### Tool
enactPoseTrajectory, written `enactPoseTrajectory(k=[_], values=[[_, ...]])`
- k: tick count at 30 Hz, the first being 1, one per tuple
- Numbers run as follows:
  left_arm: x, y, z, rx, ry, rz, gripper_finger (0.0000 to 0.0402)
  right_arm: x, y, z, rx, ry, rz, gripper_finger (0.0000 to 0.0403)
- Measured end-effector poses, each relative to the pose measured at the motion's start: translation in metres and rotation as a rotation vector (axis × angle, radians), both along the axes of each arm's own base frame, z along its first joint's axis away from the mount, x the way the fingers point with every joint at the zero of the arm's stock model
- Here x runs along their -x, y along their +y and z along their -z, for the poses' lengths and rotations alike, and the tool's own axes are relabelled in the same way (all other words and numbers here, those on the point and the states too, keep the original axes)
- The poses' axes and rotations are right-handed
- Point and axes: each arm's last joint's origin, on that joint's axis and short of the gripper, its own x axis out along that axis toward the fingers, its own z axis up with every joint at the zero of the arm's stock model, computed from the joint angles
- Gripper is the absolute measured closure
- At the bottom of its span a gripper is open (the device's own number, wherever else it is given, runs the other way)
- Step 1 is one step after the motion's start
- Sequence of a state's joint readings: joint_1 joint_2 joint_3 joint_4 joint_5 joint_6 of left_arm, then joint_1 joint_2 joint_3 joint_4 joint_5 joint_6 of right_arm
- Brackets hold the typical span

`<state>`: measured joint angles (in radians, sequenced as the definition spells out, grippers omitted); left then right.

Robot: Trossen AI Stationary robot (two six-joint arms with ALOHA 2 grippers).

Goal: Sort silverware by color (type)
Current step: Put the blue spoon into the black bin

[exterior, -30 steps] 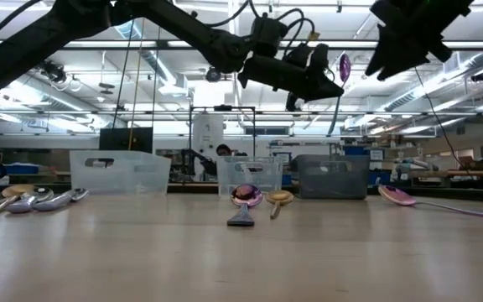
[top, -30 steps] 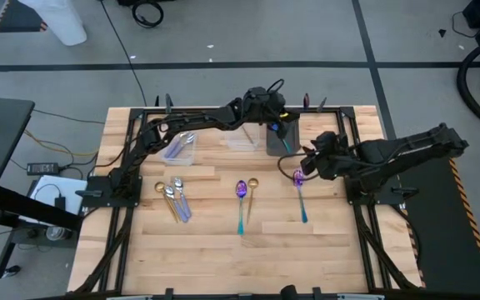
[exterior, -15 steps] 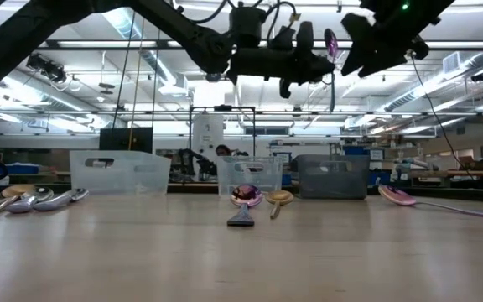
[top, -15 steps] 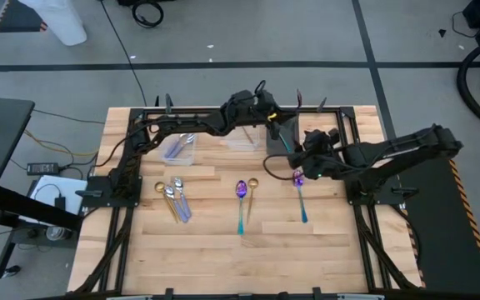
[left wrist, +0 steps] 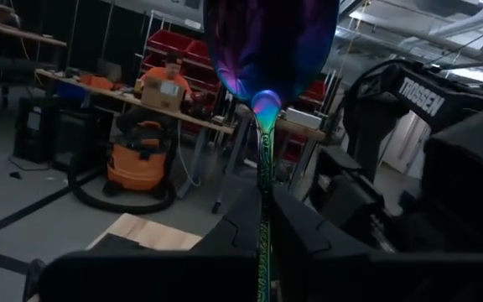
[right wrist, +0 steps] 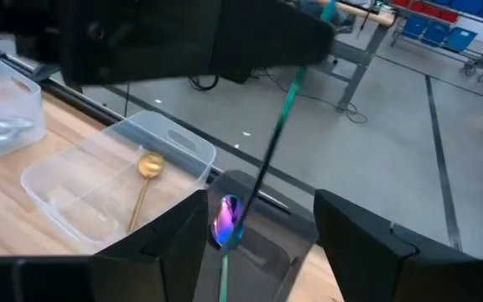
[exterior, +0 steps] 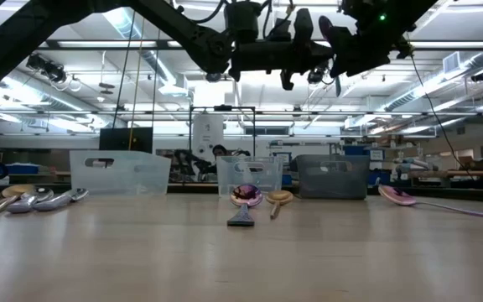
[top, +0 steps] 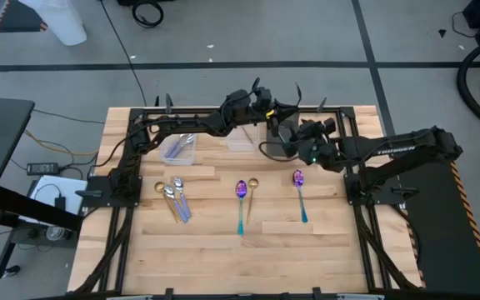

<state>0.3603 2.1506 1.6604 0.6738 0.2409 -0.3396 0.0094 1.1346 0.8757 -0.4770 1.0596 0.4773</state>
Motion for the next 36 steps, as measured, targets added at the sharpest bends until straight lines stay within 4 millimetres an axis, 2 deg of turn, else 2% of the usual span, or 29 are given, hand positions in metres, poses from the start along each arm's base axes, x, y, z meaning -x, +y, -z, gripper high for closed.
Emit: enactPoseTrajectory(k=[10, 24, 31, 36], values=[[0.001, 0.003, -0.001, 0.037, -0.012, 0.023, 0.0373, -0.006, -0.016, -0.009, 0.039, 0.025, -0.050, 0.0237], [0.002, 0.005, -0.001, 0.040, -0.015, 0.055, 0.0372, -0.005, -0.020, -0.010, 0.025, 0.009, -0.038, 0.0388], [0.004, 0.009, 0.000, 0.050, -0.004, 0.085, 0.0345, -0.005, -0.023, -0.009, -0.002, 0.002, -0.058, 0.0386], [0.009, 0.022, 0.003, 0.056, 0.030, 0.098, 0.0310, -0.006, -0.025, -0.008, -0.011, 0.021, -0.080, 0.0389]])
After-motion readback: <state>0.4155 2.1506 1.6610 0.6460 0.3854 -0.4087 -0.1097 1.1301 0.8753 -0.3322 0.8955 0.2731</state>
